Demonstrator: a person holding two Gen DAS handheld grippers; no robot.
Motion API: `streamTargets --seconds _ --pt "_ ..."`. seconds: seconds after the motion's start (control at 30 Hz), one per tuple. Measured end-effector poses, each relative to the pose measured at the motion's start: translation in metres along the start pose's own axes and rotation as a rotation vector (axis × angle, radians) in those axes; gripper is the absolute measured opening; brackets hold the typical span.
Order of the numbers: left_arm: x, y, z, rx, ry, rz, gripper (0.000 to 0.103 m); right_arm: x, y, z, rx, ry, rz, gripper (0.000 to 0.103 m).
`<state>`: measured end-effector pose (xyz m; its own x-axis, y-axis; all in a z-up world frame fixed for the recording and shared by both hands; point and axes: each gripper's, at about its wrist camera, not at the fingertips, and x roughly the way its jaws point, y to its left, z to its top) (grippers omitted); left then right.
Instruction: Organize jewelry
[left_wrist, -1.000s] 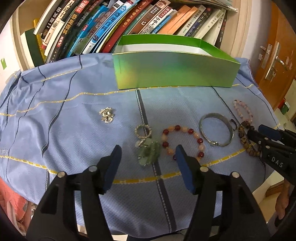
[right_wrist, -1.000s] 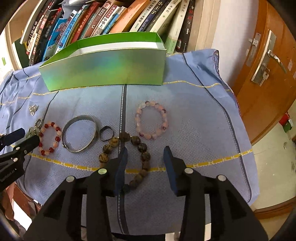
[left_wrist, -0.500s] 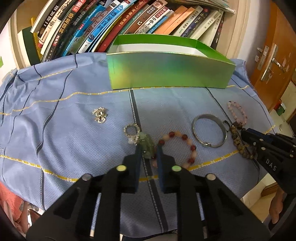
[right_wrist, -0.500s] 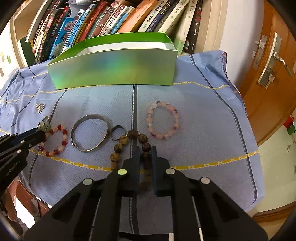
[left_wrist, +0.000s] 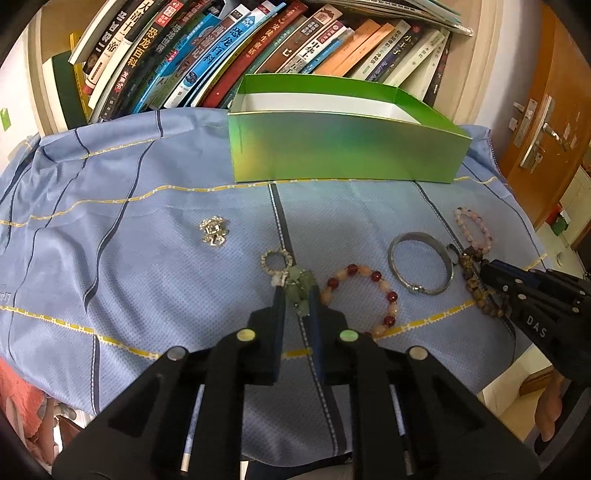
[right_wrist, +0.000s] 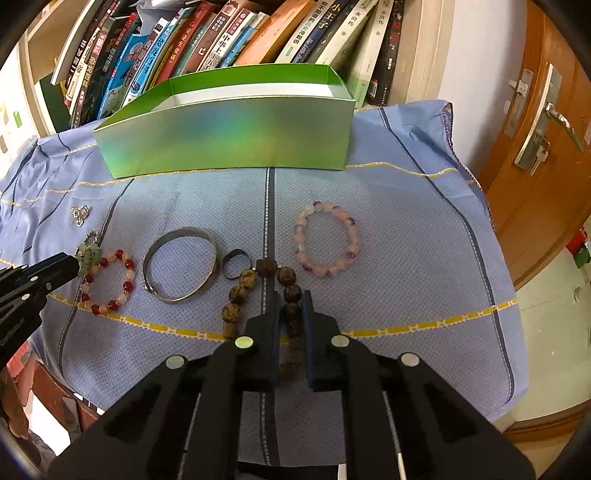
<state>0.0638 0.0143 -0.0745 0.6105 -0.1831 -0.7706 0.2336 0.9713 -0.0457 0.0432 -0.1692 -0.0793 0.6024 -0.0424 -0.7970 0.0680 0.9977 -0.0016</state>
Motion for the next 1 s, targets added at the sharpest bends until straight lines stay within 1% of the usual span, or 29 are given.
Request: streamTargets --seconds 0.07,0.17,0.2,0.23,0.4,0.47,0.53,0.6,0.67,0.7,1.0 --pt "0.001 0.0 0.0 0.003 0.0 0.004 0.019 0.0 -0.001 0.0 -0.001 -0.001 0.002 0.011" --pt "0.009 0.001 0.001 -0.006 0.019 0.01 0.027 0.001 -0.001 0.0 0.001 -0.003 0.005 0.012" --pt "0.01 0.002 0.001 -0.009 0.016 0.009 0.033 0.001 -0.002 0.0 0.003 -0.003 0.007 0.012" --pt "0.011 0.001 0.002 -0.009 0.016 0.013 0.035 0.001 -0.002 0.0 0.005 -0.003 0.009 0.012" --pt "0.016 -0.003 0.004 -0.006 0.023 0.016 0.035 0.001 -0.002 -0.001 0.001 -0.008 -0.009 0.013" --pt "0.018 -0.004 0.004 -0.009 0.029 0.008 0.033 0.001 -0.003 -0.002 0.007 -0.01 -0.005 0.013" --pt "0.02 -0.006 0.003 -0.009 0.027 0.007 0.025 0.001 -0.003 -0.002 0.01 -0.011 -0.003 0.013" --pt "0.019 -0.006 0.003 -0.01 0.025 0.002 0.024 0.001 -0.003 -0.002 0.009 -0.011 0.0 0.011" --pt "0.015 -0.005 0.004 -0.015 0.012 -0.001 0.02 0.001 -0.003 -0.002 0.011 -0.01 0.004 0.011" --pt "0.011 -0.004 0.004 -0.016 0.002 0.001 0.008 0.001 -0.003 -0.002 0.014 -0.009 0.009 0.011" --pt "0.0 0.0 0.006 -0.024 -0.019 -0.006 0.008 -0.022 -0.001 0.006 0.007 -0.068 -0.003 0.011"
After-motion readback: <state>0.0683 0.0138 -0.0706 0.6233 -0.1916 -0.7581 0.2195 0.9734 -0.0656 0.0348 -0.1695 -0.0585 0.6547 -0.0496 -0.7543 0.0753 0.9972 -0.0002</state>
